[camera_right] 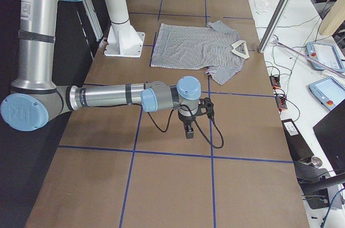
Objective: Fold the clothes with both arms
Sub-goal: 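Move the right gripper toward the shirt's shoulder nearest it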
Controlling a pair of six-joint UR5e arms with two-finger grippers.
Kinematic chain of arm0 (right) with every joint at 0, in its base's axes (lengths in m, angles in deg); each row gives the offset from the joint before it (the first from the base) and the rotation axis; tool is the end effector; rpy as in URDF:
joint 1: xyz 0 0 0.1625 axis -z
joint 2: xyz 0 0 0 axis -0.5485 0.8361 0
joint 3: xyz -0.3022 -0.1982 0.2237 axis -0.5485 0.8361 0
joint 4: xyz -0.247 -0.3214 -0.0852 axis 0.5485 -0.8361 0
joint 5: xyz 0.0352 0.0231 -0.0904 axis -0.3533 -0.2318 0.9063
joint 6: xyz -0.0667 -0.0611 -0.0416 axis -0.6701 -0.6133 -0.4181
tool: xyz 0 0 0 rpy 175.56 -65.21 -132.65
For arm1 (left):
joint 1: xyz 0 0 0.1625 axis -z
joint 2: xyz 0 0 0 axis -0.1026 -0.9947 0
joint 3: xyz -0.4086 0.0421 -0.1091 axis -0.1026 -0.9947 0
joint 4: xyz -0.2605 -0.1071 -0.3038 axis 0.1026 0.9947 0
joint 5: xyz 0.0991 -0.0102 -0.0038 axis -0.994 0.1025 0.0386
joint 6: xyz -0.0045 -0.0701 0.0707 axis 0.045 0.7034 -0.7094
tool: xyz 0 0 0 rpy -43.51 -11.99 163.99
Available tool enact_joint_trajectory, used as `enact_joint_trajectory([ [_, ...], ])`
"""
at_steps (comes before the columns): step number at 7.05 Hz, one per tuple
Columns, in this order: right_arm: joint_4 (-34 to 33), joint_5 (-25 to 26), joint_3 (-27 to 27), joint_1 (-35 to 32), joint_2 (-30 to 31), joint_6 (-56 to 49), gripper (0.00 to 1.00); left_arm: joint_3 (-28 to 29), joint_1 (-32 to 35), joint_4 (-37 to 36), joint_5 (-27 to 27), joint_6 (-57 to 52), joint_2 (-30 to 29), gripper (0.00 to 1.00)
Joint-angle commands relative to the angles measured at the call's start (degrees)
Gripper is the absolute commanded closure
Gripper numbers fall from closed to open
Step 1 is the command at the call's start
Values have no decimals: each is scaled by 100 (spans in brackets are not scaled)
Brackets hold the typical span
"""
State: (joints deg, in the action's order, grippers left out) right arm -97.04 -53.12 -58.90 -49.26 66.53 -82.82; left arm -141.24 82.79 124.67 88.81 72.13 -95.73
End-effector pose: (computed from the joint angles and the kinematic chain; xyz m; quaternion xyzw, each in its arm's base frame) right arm 0.0053 -0.4447 0.6012 0.0541 -0.3845 -0.0841 0.9177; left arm -0.0542 -0.4280 0.6045 0.0395 0.3740 0.0545 0.9250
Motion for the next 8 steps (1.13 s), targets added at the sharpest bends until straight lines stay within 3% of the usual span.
enact_joint_trajectory([
  [1,30,161,-24,0,85,-12,0,-28,27,50,226,26,16,0],
  [3,30,118,-51,0,85,58,0,-237,27,60,203,69,7,0],
  [5,47,-303,-34,8,59,85,0,-151,10,42,237,88,-19,0],
  [6,143,-426,-34,208,-45,729,0,-212,10,42,263,70,-2,0],
  [8,618,499,210,1321,-1034,2379,0,-213,18,86,264,26,-1,0],
])
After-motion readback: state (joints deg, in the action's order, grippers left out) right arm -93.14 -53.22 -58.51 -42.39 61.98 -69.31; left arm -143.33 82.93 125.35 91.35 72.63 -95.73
